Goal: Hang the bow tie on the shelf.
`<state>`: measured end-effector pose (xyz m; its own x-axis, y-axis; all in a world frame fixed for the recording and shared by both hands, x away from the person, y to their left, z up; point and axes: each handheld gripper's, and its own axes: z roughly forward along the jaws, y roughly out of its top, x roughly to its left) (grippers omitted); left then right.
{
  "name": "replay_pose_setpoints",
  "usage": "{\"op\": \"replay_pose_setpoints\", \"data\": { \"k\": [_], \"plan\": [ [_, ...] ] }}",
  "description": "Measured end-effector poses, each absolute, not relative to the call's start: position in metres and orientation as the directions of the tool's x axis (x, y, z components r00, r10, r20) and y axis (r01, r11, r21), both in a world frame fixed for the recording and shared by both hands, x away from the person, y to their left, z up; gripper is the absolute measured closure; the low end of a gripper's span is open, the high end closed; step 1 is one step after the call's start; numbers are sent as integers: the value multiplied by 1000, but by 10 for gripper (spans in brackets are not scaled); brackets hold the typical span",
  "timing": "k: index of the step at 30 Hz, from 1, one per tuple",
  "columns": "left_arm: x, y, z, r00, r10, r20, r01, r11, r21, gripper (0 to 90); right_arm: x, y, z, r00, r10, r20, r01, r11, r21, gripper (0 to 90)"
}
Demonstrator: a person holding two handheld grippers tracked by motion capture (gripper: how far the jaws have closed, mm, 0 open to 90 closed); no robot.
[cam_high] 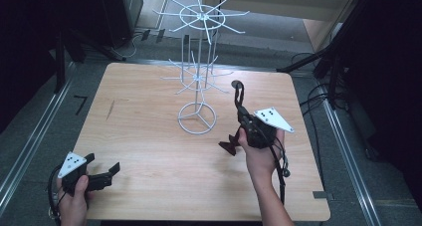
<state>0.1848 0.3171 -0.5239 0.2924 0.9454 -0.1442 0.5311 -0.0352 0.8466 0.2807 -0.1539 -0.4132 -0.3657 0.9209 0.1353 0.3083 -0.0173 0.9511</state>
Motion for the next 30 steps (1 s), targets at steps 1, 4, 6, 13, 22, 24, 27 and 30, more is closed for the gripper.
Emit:
{"op": "replay_pose_setpoints", "data": {
  "k": [1,4,6,13,22,24,27,30],
  "plan": [
    [185,317,-524,292,945,-146,531,-34,846,1,280,-153,-413,-373,918,136,308,-16,951,900],
    [185,317,-524,292,946,-144,532,-36,846,1,277,-150,-412,-383,915,127,304,-5,953,900],
    [185,317,-524,292,946,-144,532,-36,846,1,276,-149,-412,-390,912,129,305,-4,952,900],
    [185,317,-524,292,945,-145,531,-34,846,1,275,-141,-411,-415,902,123,300,7,954,900],
    [185,317,-524,290,946,-147,531,-31,847,1,281,-134,-414,-424,898,119,308,19,951,900],
    [185,317,-524,290,946,-148,531,-30,847,1,284,-134,-414,-421,899,124,315,17,949,900],
    [185,317,-524,292,945,-147,532,-32,846,1,287,-134,-416,-421,897,131,327,15,945,900],
    [185,317,-524,291,945,-149,532,-31,846,1,291,-134,-418,-418,898,138,338,13,941,900]
  ]
}}
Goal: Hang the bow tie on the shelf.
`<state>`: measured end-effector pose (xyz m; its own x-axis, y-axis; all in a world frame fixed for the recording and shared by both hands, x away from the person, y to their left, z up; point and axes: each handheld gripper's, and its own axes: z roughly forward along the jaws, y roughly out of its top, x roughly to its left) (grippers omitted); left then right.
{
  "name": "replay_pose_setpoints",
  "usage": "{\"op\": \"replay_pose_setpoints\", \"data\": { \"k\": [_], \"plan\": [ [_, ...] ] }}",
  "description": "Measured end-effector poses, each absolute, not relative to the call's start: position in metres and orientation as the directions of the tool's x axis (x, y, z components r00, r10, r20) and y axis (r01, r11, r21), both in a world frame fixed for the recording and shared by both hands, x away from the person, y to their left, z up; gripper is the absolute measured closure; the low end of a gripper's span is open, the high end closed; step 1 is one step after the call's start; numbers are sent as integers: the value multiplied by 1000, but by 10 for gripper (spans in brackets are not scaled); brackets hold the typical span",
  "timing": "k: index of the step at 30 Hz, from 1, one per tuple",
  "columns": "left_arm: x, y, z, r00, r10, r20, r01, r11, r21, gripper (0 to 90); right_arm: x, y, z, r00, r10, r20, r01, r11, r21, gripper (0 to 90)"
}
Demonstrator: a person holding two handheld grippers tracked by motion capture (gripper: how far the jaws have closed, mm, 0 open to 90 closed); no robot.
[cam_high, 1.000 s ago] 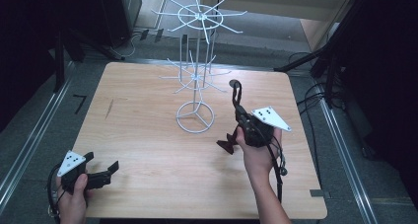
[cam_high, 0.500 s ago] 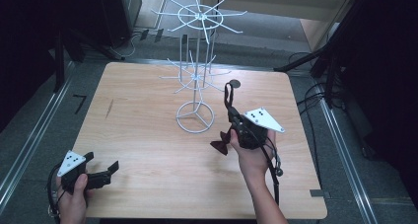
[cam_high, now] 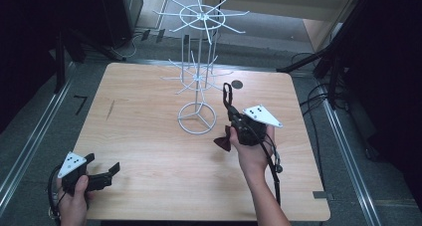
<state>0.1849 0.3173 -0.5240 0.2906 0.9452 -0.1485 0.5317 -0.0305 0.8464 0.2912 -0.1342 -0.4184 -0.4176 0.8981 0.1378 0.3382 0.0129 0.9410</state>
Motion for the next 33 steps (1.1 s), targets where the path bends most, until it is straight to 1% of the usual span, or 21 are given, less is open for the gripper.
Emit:
{"op": "replay_pose_setpoints", "data": {
  "k": [4,16,25,33],
  "plan": [
    [185,317,-524,291,945,-148,532,-32,846,1,296,-134,-421,-416,896,157,355,2,935,900],
    [185,317,-524,290,946,-147,531,-31,847,1,309,-128,-429,-413,896,165,386,8,923,900],
    [185,317,-524,290,945,-149,531,-29,847,1,320,-116,-432,-412,895,172,403,9,915,900],
    [184,318,-524,291,945,-150,529,-28,848,1,329,-106,-442,-410,896,169,421,21,907,900]
  ]
}}
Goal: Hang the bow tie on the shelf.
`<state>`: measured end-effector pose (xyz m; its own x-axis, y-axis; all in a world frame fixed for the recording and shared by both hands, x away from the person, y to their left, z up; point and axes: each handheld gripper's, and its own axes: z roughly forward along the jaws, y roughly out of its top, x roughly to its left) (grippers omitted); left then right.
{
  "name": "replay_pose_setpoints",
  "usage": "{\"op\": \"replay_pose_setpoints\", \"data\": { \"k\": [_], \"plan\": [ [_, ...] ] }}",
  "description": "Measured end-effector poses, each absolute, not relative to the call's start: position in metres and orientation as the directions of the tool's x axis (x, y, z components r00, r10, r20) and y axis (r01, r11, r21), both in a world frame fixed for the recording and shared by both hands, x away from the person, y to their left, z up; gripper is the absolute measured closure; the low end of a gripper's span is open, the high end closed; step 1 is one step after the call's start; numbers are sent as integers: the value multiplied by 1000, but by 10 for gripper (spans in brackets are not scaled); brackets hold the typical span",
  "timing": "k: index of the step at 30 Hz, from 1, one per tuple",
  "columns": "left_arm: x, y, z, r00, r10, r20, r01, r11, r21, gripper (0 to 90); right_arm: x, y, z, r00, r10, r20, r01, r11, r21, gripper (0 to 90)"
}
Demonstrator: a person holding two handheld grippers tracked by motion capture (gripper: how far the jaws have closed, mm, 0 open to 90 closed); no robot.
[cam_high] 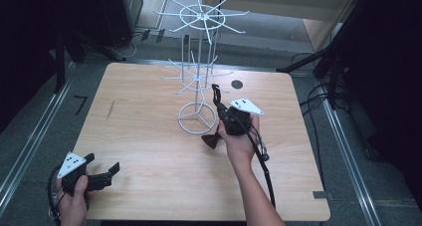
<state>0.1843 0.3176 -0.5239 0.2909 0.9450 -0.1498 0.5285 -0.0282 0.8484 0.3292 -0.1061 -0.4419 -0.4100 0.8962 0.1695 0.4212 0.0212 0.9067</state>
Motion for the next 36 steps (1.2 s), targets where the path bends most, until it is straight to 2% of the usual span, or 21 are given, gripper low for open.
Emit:
{"op": "replay_pose_setpoints", "data": {
  "k": [4,13,18,22,36],
  "plan": [
    [184,318,-524,291,945,-151,529,-28,848,1,331,-108,-443,-399,901,171,428,19,903,888],
    [184,317,-524,292,945,-145,530,-34,847,1,329,-122,-445,-439,884,162,440,54,896,469],
    [185,317,-524,292,945,-145,530,-34,847,1,322,-130,-448,-459,881,112,432,111,895,328],
    [184,317,-524,292,945,-145,531,-34,847,1,317,-137,-450,-455,883,118,437,106,893,193],
    [184,317,-524,292,945,-145,531,-34,847,1,300,-172,-462,-413,903,122,444,82,892,196]
  ]
}}
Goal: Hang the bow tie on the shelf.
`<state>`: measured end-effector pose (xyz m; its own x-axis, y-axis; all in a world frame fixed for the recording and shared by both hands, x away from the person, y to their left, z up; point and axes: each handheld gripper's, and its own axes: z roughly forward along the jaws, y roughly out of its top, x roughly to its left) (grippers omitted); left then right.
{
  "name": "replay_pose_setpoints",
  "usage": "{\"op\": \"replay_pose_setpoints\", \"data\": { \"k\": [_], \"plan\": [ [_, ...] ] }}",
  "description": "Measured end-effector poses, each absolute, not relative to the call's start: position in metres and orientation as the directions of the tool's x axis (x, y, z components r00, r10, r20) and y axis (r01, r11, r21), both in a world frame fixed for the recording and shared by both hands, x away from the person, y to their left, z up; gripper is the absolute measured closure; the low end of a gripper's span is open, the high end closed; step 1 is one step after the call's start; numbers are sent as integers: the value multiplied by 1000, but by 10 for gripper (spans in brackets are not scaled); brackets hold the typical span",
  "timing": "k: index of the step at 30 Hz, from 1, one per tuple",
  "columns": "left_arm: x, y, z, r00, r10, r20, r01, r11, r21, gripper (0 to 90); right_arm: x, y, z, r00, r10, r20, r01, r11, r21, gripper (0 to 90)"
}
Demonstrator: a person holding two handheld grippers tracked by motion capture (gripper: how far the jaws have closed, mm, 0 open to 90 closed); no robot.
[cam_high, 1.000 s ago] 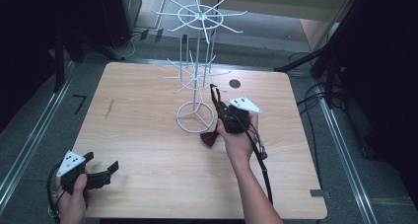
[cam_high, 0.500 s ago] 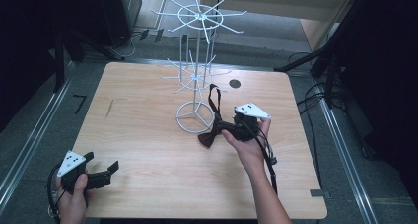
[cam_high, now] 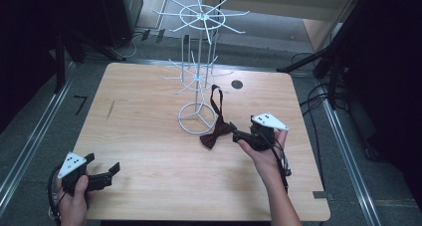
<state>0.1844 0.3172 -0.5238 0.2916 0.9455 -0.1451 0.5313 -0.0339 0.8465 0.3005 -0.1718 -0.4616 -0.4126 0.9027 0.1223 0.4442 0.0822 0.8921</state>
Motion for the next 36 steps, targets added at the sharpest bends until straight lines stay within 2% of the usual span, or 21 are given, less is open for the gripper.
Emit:
{"op": "replay_pose_setpoints", "data": {
  "k": [19,36],
  "plan": [
    [184,317,-524,290,946,-144,529,-33,848,1,279,-231,-485,-318,936,150,472,19,882,202],
    [184,316,-524,290,947,-139,529,-37,848,1,263,-266,-503,-266,949,168,493,-15,870,193]
  ]
}}
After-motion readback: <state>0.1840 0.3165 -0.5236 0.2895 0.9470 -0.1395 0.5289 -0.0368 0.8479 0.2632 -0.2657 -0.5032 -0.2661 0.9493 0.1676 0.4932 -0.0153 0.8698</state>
